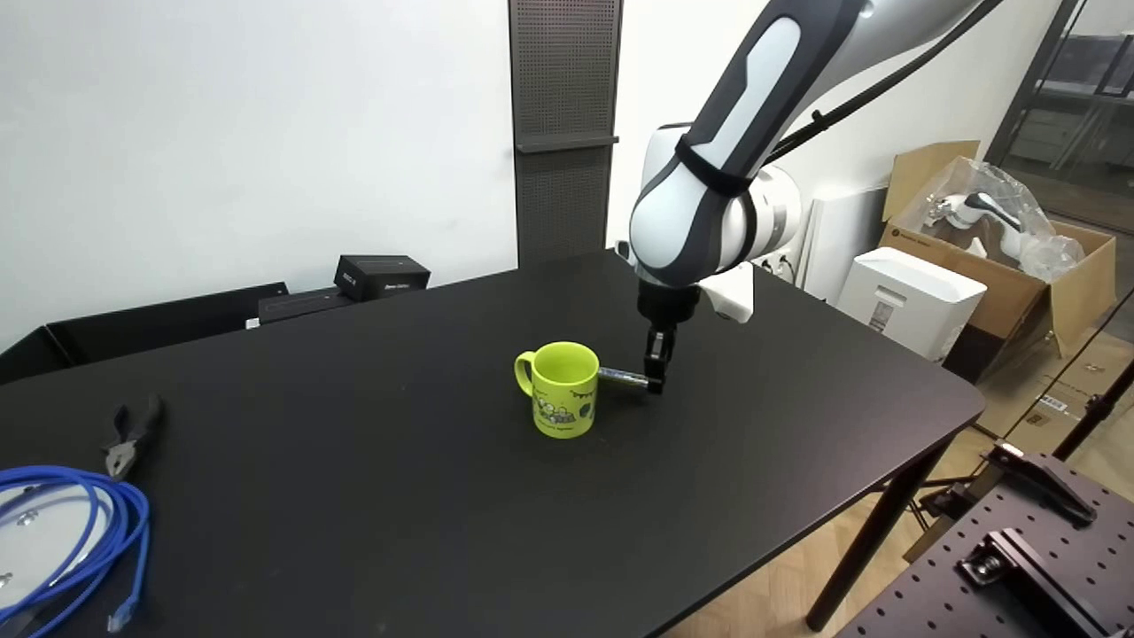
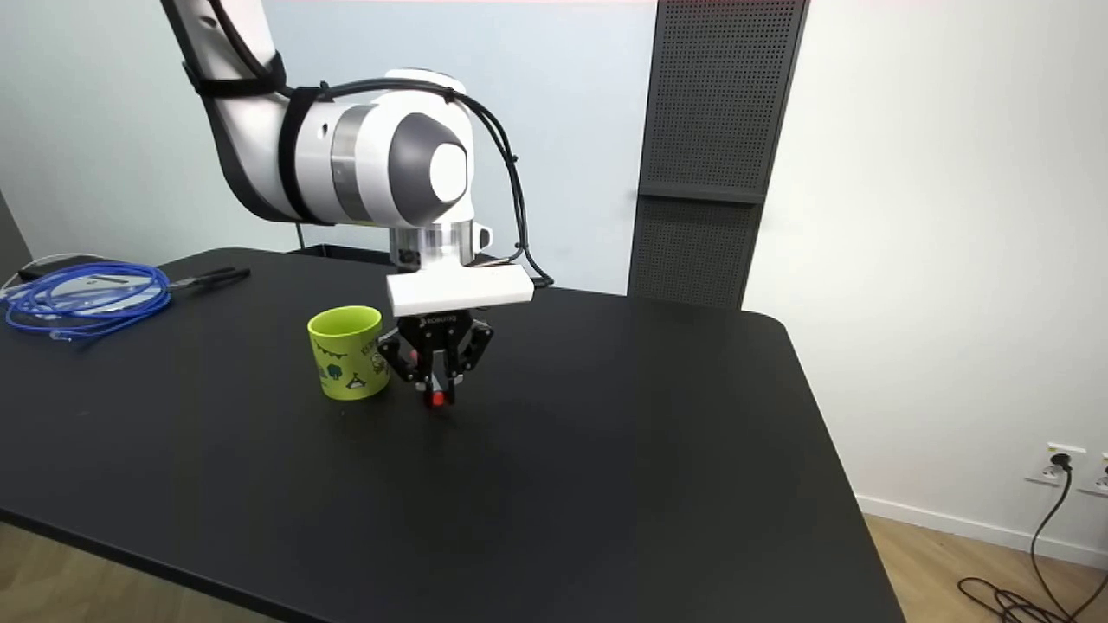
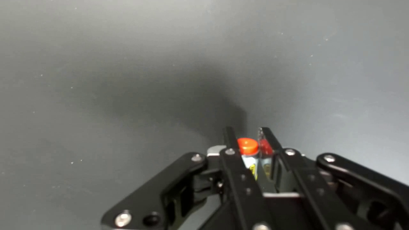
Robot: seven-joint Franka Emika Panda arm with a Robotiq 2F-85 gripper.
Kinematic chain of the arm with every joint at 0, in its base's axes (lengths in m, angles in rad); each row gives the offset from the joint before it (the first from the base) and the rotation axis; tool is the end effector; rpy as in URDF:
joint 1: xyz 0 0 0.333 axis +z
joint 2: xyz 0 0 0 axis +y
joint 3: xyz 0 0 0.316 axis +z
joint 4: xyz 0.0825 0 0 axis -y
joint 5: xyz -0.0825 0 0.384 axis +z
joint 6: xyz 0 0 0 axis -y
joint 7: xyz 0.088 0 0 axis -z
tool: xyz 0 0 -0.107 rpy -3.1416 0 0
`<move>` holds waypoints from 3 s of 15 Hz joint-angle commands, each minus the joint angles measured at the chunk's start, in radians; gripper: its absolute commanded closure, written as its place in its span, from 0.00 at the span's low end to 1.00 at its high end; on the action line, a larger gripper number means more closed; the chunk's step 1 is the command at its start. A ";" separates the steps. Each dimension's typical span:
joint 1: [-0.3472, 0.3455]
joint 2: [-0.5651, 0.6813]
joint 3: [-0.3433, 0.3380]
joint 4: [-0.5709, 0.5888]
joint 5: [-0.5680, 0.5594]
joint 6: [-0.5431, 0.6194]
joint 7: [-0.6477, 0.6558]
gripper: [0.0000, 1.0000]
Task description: Put the pen in the yellow cup
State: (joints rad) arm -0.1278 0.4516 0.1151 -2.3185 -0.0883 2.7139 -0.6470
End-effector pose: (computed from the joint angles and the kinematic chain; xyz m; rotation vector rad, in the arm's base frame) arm 0.5108 0.0003 0.1434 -2.9177 -1.0741 0.0676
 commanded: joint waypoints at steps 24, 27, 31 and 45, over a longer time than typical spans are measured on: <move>0.225 -0.265 -0.009 0.254 -0.276 -0.825 0.188 0.94; 0.232 -0.173 0.001 0.337 -0.277 -0.856 0.156 0.94; 0.241 -0.072 0.016 0.432 -0.281 -0.886 0.112 0.94; 0.289 0.100 0.036 0.623 -0.307 -1.025 0.059 0.94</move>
State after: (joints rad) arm 0.1524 0.5100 0.1485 -1.7624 -0.3764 1.7424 -0.5812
